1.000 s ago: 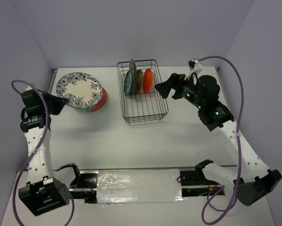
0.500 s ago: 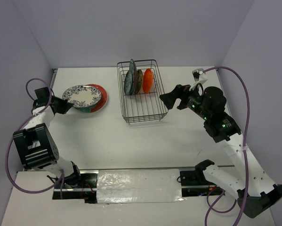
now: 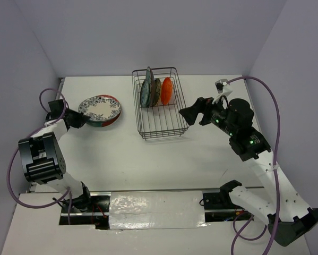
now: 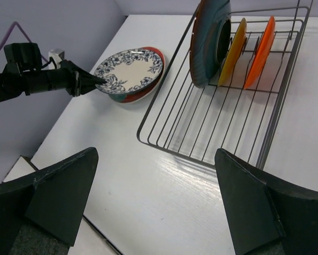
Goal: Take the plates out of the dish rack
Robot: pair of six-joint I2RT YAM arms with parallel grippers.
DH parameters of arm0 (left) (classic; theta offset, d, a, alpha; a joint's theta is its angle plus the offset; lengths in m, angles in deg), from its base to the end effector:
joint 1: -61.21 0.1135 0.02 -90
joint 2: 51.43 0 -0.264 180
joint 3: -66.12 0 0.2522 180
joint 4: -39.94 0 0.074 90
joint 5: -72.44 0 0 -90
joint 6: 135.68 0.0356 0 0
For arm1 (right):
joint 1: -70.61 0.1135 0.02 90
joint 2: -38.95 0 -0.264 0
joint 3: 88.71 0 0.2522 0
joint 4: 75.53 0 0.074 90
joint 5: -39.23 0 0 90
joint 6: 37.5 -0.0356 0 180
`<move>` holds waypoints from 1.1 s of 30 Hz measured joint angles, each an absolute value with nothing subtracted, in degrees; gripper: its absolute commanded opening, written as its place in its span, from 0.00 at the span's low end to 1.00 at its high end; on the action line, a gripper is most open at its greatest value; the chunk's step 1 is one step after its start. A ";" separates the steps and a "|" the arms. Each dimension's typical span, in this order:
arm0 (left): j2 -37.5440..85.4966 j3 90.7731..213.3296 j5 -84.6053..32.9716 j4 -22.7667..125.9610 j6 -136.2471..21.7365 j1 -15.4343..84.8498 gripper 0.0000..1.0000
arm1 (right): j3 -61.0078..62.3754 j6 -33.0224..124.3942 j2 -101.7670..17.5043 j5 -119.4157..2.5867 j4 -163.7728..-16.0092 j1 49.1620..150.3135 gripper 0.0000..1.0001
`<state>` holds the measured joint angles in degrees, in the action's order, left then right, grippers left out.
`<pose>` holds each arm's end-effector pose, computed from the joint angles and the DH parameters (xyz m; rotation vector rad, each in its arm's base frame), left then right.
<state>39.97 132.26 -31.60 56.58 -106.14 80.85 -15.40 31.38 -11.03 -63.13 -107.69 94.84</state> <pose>0.3187 0.1046 0.1973 -1.4186 1.8891 -0.6393 0.1695 0.0846 0.3989 -0.2128 1.7706 0.7638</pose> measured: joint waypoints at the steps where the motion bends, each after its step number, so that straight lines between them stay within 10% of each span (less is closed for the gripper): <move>1: 40.01 132.26 -31.64 56.27 -106.19 80.43 0.31 | -15.44 31.42 -11.03 -63.18 -107.88 94.84 0.98; 10: 40.03 132.66 -28.87 60.36 -105.88 79.16 1.00 | -15.55 31.59 -11.00 -63.35 -107.93 94.84 0.98; 21: 43.53 150.25 -22.13 76.22 -100.15 75.71 0.99 | -16.34 31.38 -13.82 -60.75 -109.13 96.24 0.98; 33: 23.62 149.86 -15.69 88.44 -86.27 73.48 0.99 | 20.60 33.12 -54.26 -27.14 -124.10 115.52 0.98</move>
<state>23.62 149.86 -15.69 88.44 -86.27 73.48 20.60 33.12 -54.26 -27.14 -124.10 115.52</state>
